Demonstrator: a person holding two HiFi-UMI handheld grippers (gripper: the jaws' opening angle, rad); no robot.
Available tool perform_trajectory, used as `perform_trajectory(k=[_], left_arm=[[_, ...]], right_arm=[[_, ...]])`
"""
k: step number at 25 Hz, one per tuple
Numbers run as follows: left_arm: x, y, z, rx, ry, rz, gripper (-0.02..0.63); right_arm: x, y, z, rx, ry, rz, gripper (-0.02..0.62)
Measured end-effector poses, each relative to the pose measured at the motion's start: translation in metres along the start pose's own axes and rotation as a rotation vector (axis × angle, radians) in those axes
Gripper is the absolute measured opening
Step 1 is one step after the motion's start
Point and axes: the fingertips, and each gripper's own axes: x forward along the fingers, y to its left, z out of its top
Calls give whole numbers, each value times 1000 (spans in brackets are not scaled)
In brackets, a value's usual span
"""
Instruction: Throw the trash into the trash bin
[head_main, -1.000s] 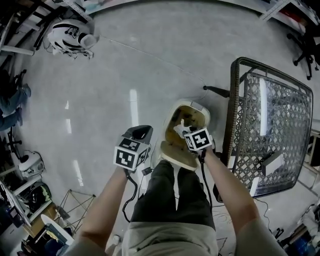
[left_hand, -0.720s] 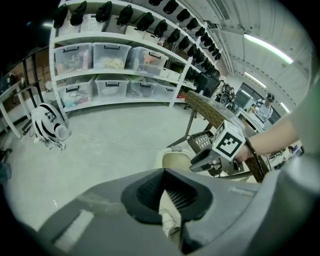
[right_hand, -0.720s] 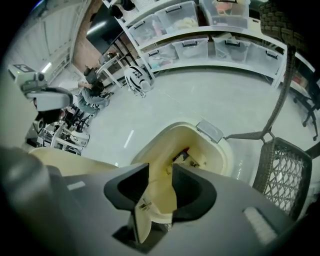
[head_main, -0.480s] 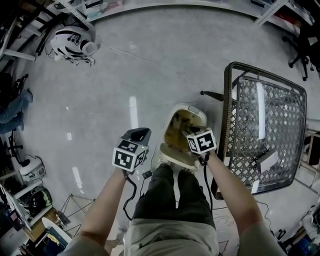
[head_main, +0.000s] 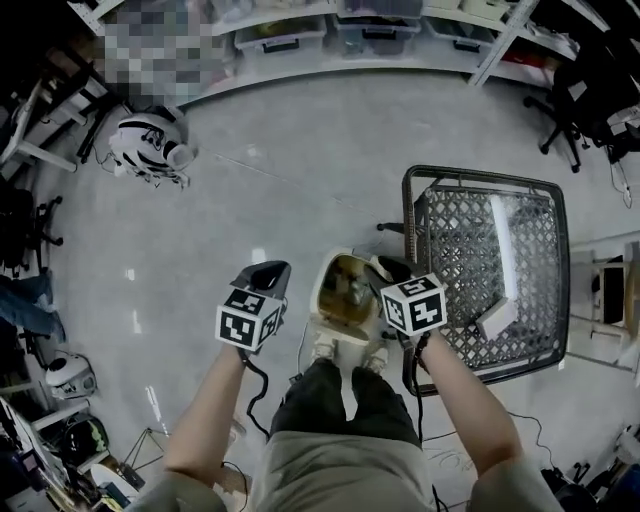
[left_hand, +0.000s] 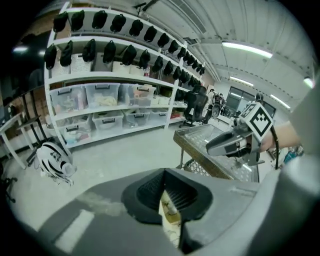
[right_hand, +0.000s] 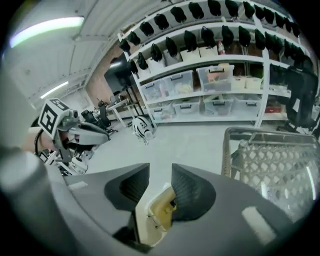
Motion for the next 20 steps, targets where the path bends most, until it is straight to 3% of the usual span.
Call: perform_trajectory(k=[7, 13, 18, 20], left_arm=[[-57, -38, 105, 87, -167, 12, 2], [-106, -76, 170, 191, -270, 25, 2], [-151, -110, 220, 176, -375, -7, 2], [-172, -123, 240, 204, -425, -5, 2]], right_arm=[[-129, 7, 81, 4, -238, -46, 150], [-229, 19, 129, -35, -413, -88, 154], [-302, 40, 166, -121, -535, -107, 160], [-331, 49, 180, -148, -595, -120, 160]])
